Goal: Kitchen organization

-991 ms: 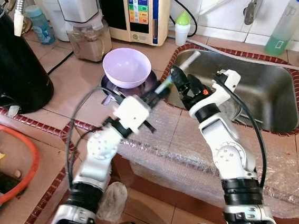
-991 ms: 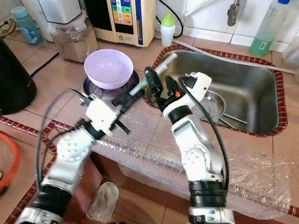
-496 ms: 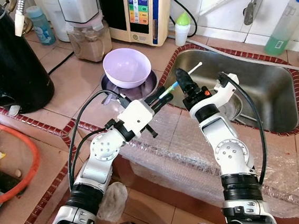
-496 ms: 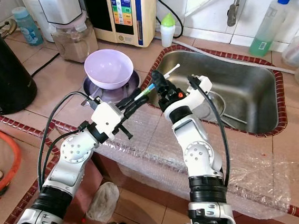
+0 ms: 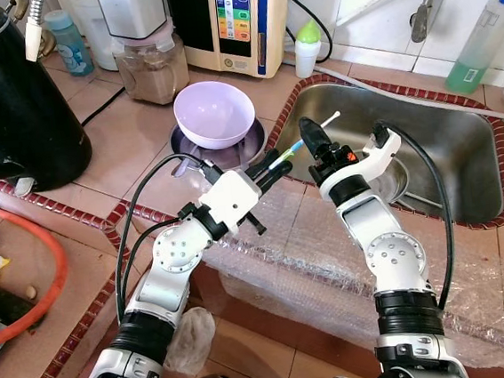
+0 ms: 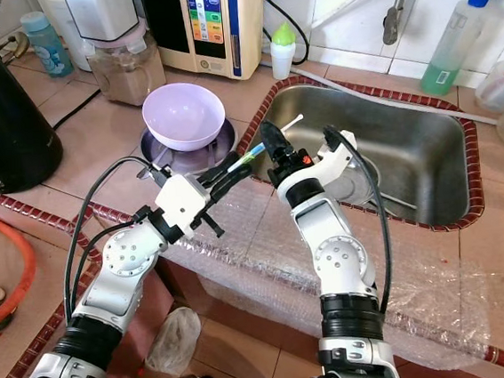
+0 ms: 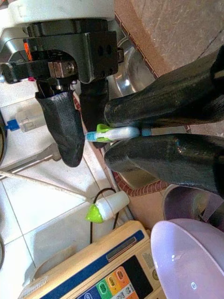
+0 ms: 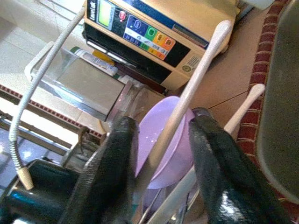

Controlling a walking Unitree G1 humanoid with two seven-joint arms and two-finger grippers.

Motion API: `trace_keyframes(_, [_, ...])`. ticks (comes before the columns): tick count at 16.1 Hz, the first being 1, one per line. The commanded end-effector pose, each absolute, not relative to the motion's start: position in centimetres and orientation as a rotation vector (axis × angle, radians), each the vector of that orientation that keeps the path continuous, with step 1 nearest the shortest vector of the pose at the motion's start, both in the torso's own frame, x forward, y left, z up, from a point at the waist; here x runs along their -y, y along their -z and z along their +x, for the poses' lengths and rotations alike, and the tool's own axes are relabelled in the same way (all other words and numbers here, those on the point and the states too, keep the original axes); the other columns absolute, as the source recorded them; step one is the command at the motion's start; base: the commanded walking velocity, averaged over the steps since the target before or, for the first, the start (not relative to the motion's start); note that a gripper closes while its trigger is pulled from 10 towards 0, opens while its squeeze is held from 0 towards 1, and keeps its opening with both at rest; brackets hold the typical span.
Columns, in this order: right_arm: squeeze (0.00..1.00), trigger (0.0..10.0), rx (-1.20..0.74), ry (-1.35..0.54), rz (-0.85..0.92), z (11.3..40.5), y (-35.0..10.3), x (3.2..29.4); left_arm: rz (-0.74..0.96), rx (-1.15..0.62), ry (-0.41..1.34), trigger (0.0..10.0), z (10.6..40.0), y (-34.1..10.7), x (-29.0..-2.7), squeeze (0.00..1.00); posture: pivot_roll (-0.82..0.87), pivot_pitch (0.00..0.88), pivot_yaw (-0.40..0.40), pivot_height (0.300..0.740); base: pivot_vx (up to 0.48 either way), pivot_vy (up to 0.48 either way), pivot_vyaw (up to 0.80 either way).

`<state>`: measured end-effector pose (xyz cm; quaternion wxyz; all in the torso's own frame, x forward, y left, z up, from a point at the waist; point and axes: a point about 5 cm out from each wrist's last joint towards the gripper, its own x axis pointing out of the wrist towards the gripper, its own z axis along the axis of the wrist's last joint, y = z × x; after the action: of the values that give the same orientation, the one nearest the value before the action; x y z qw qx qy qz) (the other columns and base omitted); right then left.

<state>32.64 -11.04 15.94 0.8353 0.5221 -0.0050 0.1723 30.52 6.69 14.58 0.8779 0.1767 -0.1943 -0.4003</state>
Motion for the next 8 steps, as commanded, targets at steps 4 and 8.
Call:
trace_keyframes(4, [0.00, 0.0, -0.005, -0.408, 1.187, 32.51, -16.19, 10.06, 0.367, 0.434, 0.851, 0.0, 30.34, -15.05, -6.25, 0.00, -0.01, 0.023, 0.031, 0.740, 0.000, 0.000, 0.00])
trace_keyframes(8, [0.00, 0.0, -0.012, -0.393, 1.182, 32.65, -15.88, 10.44, 0.367, 0.425, 0.849, 0.0, 30.39, -14.90, -6.36, 0.00, -0.01, 0.021, 0.030, 0.740, 0.000, 0.000, 0.00])
